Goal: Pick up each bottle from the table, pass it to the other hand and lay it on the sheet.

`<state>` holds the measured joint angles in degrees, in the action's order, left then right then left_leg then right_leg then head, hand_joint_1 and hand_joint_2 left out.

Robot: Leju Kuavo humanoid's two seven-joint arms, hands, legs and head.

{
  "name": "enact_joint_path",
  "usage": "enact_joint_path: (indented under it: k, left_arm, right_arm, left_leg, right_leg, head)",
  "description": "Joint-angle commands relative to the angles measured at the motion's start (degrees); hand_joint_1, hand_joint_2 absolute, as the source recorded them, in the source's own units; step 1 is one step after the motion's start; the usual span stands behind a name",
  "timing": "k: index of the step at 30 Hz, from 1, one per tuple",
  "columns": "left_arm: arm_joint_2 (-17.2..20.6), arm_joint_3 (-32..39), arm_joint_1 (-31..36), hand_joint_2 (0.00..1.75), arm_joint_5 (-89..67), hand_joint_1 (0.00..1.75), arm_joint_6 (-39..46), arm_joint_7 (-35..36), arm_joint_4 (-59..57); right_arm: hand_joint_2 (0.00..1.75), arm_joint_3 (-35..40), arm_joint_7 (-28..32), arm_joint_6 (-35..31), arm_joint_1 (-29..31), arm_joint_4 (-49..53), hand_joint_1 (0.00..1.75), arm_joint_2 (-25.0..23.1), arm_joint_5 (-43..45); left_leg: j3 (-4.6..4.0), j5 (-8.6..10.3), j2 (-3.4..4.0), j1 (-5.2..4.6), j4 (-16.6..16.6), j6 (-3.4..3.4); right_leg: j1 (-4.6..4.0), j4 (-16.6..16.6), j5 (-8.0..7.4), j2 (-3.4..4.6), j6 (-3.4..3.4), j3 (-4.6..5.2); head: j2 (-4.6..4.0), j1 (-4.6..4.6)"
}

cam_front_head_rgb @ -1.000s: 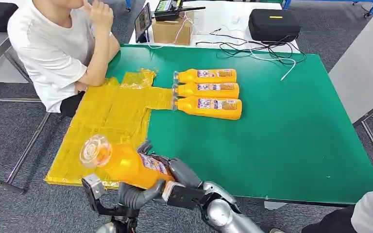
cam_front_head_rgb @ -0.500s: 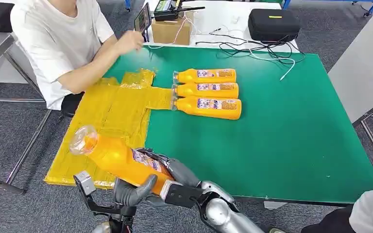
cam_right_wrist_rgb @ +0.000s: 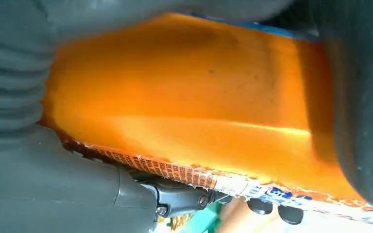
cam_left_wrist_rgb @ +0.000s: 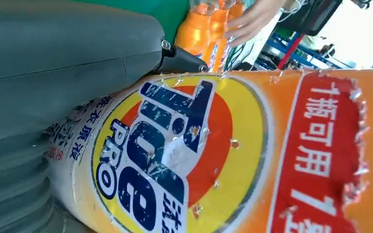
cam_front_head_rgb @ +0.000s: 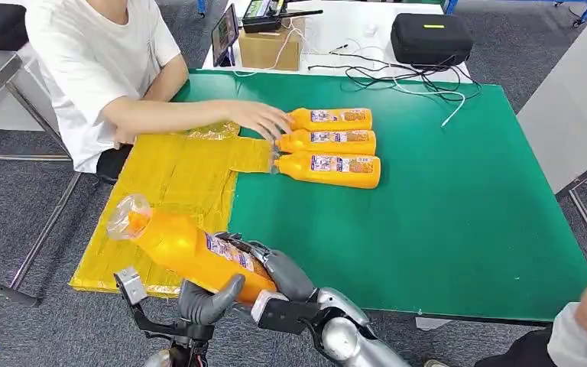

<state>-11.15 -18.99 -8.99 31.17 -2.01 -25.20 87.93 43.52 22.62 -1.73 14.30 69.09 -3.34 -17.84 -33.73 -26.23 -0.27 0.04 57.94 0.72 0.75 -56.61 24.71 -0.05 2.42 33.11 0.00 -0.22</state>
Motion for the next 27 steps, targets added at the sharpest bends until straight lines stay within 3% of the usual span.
enact_joint_path:
  k: [1, 2, 3, 4, 5, 11, 19, 22, 25, 27]
  left_arm:
    - [0.24, -1.89, 3.15, 1.75, -13.91, 1.75, 12.10, -3.15, -0.63]
    - [0.41, -1.89, 3.30, 1.75, -13.89, 1.75, 12.18, -3.19, -1.12]
    - [1.09, -2.34, 5.19, 1.75, -28.23, 1.75, 25.89, -6.08, -4.42]
    - [1.33, -1.59, 7.18, 1.75, -33.79, 1.75, 31.24, -5.60, -8.09]
    - [0.73, 1.15, 13.14, 1.75, -43.20, 1.75, 38.29, -2.12, -19.89]
    - [0.83, 1.69, 14.22, 1.75, -44.02, 1.75, 38.48, -1.31, -21.35]
    - [2.20, 5.35, 20.49, 1.75, -57.13, 1.75, 38.94, 4.37, -29.92]
    - [3.22, 5.83, 23.99, 1.75, -61.99, 1.75, 38.53, 7.01, -35.12]
    - [4.93, 5.87, 31.92, 1.75, -75.03, 1.75, 42.01, 15.86, -49.18]
    - [5.28, 8.80, 34.93, 1.75, -81.35, 1.75, 42.01, 16.60, -54.02]
  right_arm:
    - [0.00, -1.87, 1.09, -5.56, -4.35, 2.75, 0.00, 0.78, -3.30]
    - [0.00, -1.89, 1.10, -5.63, -4.78, 3.47, 0.00, 0.94, -3.35]
    - [0.00, -3.24, 2.36, -10.52, -6.83, 6.14, 0.00, 0.90, -5.70]
    - [0.00, -4.35, 2.99, -13.04, -7.69, 7.54, 0.00, 0.81, -6.16]
    - [0.00, -6.93, 3.98, -19.02, -7.30, 7.01, 0.00, 0.36, -9.69]
    - [0.00, -7.58, 4.01, -19.63, -6.93, 6.23, 0.00, 0.19, -9.74]
    - [0.00, -12.02, 5.54, -19.15, -5.20, -0.97, 0.00, -2.24, -8.30]
    - [0.00, -12.76, 5.90, -18.34, -4.30, -3.07, 0.00, -2.70, -7.81]
    - [0.00, -13.31, 6.30, -16.65, -2.23, -6.69, 0.00, -3.84, -7.46]
    - [0.00, -13.31, 6.75, -15.82, -1.13, -8.27, 0.00, -4.67, -7.02]
  left_leg:
    - [0.09, -0.01, -0.13, 0.04, -0.02, -0.03]
    - [0.11, -0.02, -0.14, 0.05, -0.02, -0.04]
    - [0.09, 0.00, -0.14, 0.04, -0.03, -0.03]
    - [0.20, -0.03, -0.16, 0.07, -0.04, -0.05]
    - [0.14, 0.01, -0.29, 0.07, -0.05, -0.06]
    - [0.18, 0.03, -0.19, 0.00, -0.07, -0.02]
    - [0.27, 0.04, -0.14, 0.04, -0.12, -0.06]
    - [0.22, 0.06, -0.13, 0.03, -0.10, -0.06]
    - [0.20, 0.11, -0.16, 0.04, -0.11, -0.05]
    - [0.16, 0.11, -0.15, 0.04, -0.08, -0.05]
  right_leg:
    - [-0.05, 0.05, 0.04, -0.14, -0.06, -0.15]
    - [-0.05, 0.05, 0.05, -0.15, -0.07, -0.18]
    - [-0.05, 0.05, 0.04, -0.15, -0.06, -0.15]
    - [-0.08, 0.08, 0.07, -0.18, -0.10, -0.29]
    - [-0.08, 0.09, 0.07, -0.31, -0.09, -0.26]
    - [-0.01, 0.07, 0.00, -0.08, -0.06, -0.27]
    - [-0.05, 0.11, -0.02, -0.05, -0.09, -0.34]
    - [-0.04, 0.09, -0.05, -0.04, -0.08, -0.30]
    - [-0.05, 0.09, -0.07, -0.09, -0.07, -0.29]
    - [-0.05, 0.06, -0.07, -0.05, -0.07, -0.24]
  head:
    - [0.00, 0.00]
    - [0.00, 0.00]
    - [0.00, 0.00]
    - [0.00, 0.00]
    - [0.00, -0.02]
    - [0.00, 0.02]
    - [0.02, -0.02]
    - [0.00, 0.00]
    - [0.00, 0.00]
    - [0.00, 0.02]
